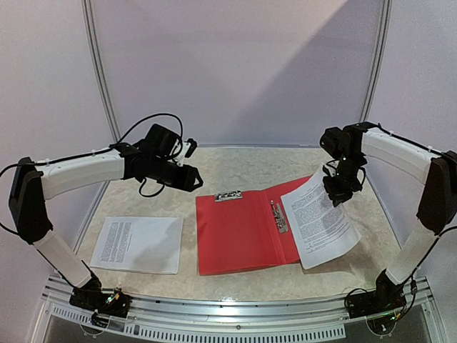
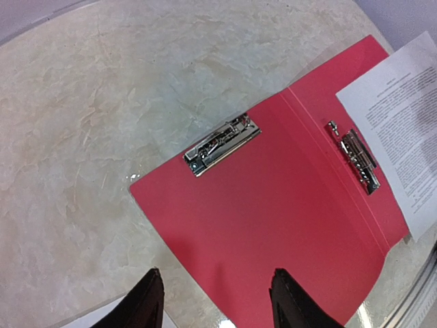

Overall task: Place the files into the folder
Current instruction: Place the file in the spring clip on the folder.

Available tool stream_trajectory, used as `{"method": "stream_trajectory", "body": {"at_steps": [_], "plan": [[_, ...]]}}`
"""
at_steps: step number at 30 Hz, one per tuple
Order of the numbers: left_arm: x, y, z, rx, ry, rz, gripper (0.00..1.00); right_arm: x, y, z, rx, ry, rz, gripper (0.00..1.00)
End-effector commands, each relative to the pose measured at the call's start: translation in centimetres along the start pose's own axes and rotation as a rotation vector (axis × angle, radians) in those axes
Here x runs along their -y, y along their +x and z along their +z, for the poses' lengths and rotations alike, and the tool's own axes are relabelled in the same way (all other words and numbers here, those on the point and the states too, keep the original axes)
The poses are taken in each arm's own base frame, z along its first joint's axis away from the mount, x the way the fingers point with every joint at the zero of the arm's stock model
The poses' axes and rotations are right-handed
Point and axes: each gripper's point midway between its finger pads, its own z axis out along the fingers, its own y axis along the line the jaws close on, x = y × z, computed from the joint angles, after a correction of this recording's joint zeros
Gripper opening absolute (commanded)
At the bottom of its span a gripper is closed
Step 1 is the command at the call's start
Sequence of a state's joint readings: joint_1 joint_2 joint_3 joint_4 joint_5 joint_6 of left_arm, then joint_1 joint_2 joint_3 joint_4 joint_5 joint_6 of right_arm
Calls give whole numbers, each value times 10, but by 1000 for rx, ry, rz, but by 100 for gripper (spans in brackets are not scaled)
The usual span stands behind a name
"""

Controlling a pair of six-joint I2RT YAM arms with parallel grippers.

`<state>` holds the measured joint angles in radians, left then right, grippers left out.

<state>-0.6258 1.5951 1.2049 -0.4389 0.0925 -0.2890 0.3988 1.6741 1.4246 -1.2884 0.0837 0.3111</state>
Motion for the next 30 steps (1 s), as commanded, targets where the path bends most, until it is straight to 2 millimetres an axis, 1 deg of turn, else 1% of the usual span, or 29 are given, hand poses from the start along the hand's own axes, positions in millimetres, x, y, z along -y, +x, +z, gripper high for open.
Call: {"method": "stream_trajectory", "body": {"at_steps": [1,3,5,10,18,24,30], "plan": [[-2,-2,-6,18,-2,0,54,17,-22,-7,70,104,28,0],[-1,-1,-6,17,0,-1,54,17,-28,-5,86,112,41,0],[-1,0,-6,16,3,-2,54,13,-33,-3,105,93,44,0],[0,1,-5,13,8,0,53,-3,-39,5,102,14,14,0],[-1,4,-2,3,4,0,53,-13,-47,12,111,-22,-24,0],[-2,6,2,-5,2,1,53,-13,-46,19,91,-19,-60,0],[-2,8,5,-17,9,-2,53,-15,-48,20,98,-23,-96,0]]}}
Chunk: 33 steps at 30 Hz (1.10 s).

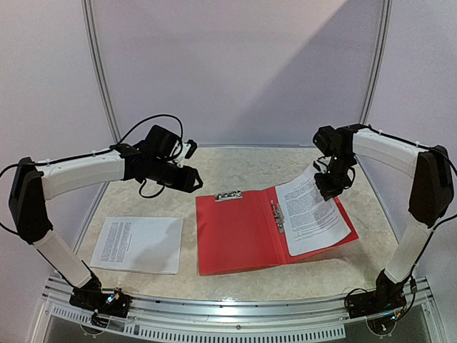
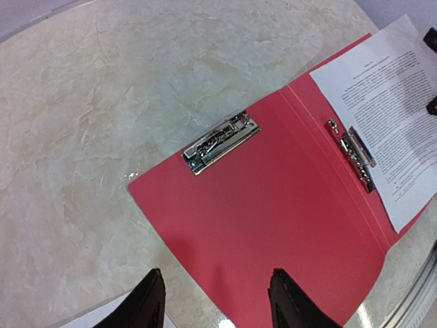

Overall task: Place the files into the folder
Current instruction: Place the file in the spring clip on the folder.

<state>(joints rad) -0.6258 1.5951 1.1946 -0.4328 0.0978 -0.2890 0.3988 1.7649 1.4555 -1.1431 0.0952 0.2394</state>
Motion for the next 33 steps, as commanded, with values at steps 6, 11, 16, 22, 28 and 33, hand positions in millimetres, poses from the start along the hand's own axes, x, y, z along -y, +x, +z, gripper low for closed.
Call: {"method": "stream_trajectory", "body": {"at_steps": [6,11,16,22,28,33], "plan": [[-2,6,5,-19,5,-2,52,-2,-11,4,10,-4,-46,0],[-2,7,5,-20,2,-1,52,-4,-13,5,7,-11,-52,0],[-2,7,6,-23,4,1,52,-5,-17,6,4,-12,-58,0],[-2,7,6,-24,5,1,52,-6,-16,7,-6,-10,-60,4],[-2,8,7,-28,8,2,52,-6,-11,10,-29,-12,-57,2],[-2,8,7,-28,7,2,52,-5,-11,7,-21,-8,-56,1]]}}
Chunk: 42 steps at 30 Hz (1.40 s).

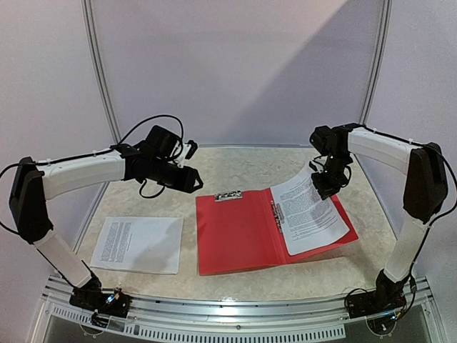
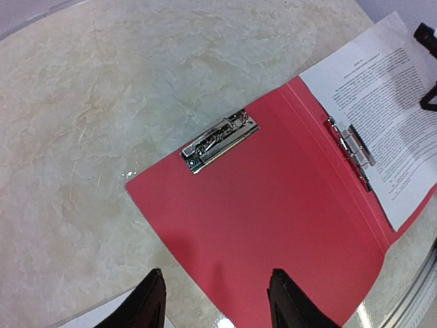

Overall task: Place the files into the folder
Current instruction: Place the file in the spring clip on the folder.

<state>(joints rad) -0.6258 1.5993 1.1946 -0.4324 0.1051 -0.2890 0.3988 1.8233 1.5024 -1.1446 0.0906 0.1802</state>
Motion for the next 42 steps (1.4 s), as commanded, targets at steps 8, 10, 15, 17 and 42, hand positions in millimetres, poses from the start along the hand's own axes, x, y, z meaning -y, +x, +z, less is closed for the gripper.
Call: {"method": "stream_trajectory", "body": {"at_steps": [8,10,15,17,42], "plan": [[-3,8,6,-24,-1,1,52,1,1,-3,0,-1,0,0],[-3,7,6,-24,-2,2,52,1,3,-4,1,-2,-1,0],[-3,8,7,-27,-1,1,52,1,6,-4,0,-11,-2,0],[-3,8,7,-28,-1,2,52,1,8,-4,-1,-11,-4,0],[-4,11,10,-39,-2,1,52,-4,9,-3,-1,-40,-15,3]]}}
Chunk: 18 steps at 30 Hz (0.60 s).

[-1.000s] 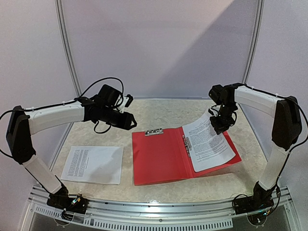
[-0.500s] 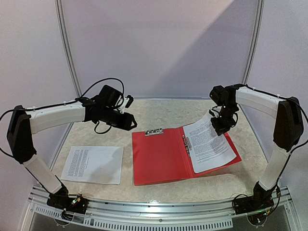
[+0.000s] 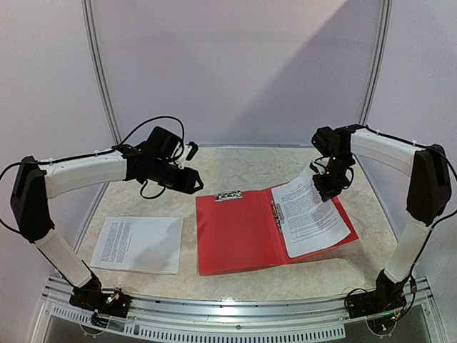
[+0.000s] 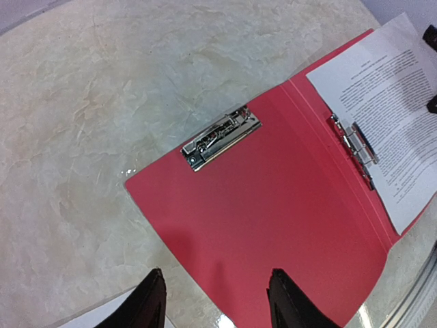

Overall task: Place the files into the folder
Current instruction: Place the file in the spring clip on the folder.

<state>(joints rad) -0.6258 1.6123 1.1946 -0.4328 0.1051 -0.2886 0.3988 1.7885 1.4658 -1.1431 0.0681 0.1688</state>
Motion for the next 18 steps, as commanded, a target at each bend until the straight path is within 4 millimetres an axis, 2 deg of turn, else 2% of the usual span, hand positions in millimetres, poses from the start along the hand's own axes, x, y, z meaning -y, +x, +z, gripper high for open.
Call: {"method": "stream_trajectory", "body": {"at_steps": [1,7,12,18], "plan": [[-3,7,5,-27,0,2,52,-2,-1,0,3,-17,-4,5],[-3,8,6,-30,2,2,52,3,-4,-3,16,16,3,27],[-2,9,8,-33,5,1,52,5,-9,-6,29,29,10,37],[-3,10,9,-37,3,0,52,8,-13,-2,20,50,12,43]]}}
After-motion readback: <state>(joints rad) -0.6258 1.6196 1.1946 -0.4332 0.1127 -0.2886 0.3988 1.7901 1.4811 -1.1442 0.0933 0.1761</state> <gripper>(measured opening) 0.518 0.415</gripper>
